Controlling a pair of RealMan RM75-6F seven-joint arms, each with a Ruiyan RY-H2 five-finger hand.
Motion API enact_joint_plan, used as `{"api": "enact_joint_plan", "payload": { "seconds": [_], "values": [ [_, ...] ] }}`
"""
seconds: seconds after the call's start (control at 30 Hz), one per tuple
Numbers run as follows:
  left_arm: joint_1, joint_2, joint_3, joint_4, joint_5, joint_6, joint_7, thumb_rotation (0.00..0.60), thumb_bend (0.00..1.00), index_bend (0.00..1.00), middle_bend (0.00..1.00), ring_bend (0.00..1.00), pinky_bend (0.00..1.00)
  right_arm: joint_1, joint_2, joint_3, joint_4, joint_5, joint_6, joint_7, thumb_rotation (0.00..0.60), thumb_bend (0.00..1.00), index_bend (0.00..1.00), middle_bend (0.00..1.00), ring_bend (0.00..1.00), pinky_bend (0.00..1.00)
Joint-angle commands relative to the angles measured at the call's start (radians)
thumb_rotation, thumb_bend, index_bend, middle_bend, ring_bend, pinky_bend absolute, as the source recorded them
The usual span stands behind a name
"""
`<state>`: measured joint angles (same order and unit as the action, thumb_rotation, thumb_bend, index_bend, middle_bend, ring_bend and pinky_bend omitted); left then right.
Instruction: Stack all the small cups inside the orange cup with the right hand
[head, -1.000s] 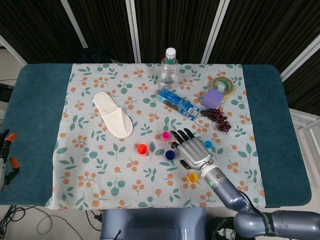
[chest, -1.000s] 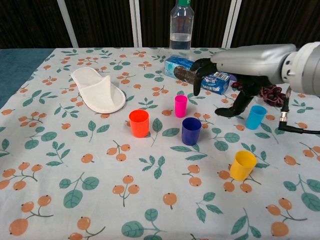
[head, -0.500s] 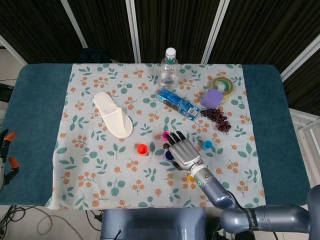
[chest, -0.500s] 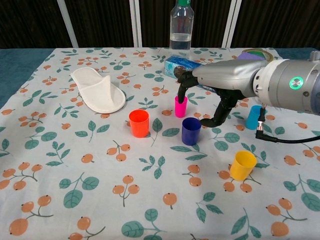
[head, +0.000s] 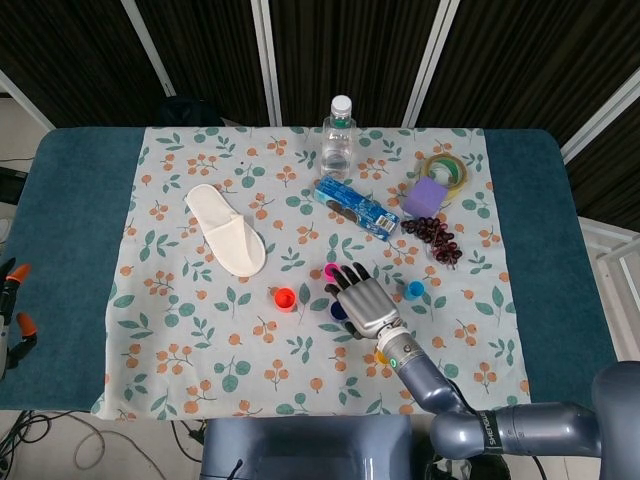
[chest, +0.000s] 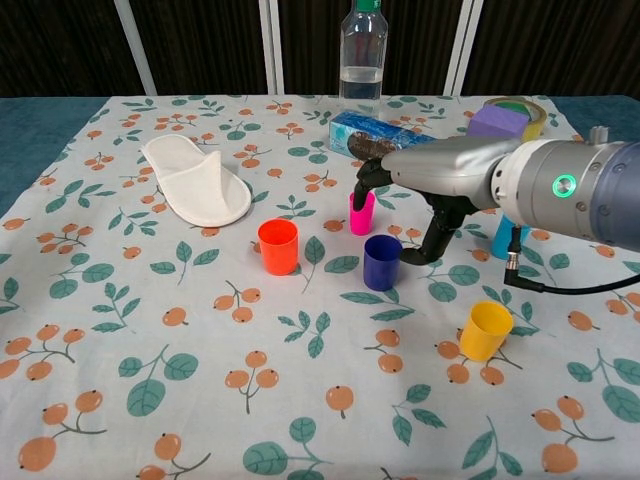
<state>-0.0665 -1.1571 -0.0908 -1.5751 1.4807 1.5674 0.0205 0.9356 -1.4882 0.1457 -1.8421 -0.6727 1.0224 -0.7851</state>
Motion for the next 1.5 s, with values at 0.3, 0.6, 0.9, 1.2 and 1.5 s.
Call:
{"api": "enact_joint_plan", "payload": {
  "seconds": [0.3,0.6,0.9,1.2,1.5],
  "values": [
    [0.0,-0.001,0.002,0.0,0.002,0.0,0.005,0.6,0.73,0.1,0.0,0.0,0.0,0.001,-0.036,-0.022,0.052,-0.02,-0.005,0.032,0.6,0.43,0.21,0.0,0.0,0.0],
    [-0.001,-0.001,0.0,-0.001,-0.002,-0.002,0.003,0.6,0.73,0.1,0.0,0.0,0.0,0.003,-0.062,-0.034,0.087,-0.033,0.001,0.04,0.6,0.43,0.23,0.0,0.0,0.0],
    [0.001,-0.001,-0.002,-0.002,-0.005,0.0,0.006,0.6,0.73,0.1,0.0,0.0,0.0,0.003,-0.092,-0.037,0.127,-0.045,0.001,0.063,0.6,0.43,0.28,0.0,0.0,0.0],
    [0.0,-0.003,-0.002,-0.002,-0.005,0.0,0.01,0.6,0.73,0.1,0.0,0.0,0.0,0.0,-0.109,-0.033,0.148,-0.063,0.004,0.081,0.6,0.43,0.33,0.0,0.0,0.0],
    [0.0,-0.002,-0.003,-0.002,-0.006,0.001,0.01,0.6,0.73,0.11,0.0,0.0,0.0,0.002,-0.119,-0.032,0.157,-0.059,0.007,0.077,0.6,0.43,0.33,0.0,0.0,0.0]
  ]
}}
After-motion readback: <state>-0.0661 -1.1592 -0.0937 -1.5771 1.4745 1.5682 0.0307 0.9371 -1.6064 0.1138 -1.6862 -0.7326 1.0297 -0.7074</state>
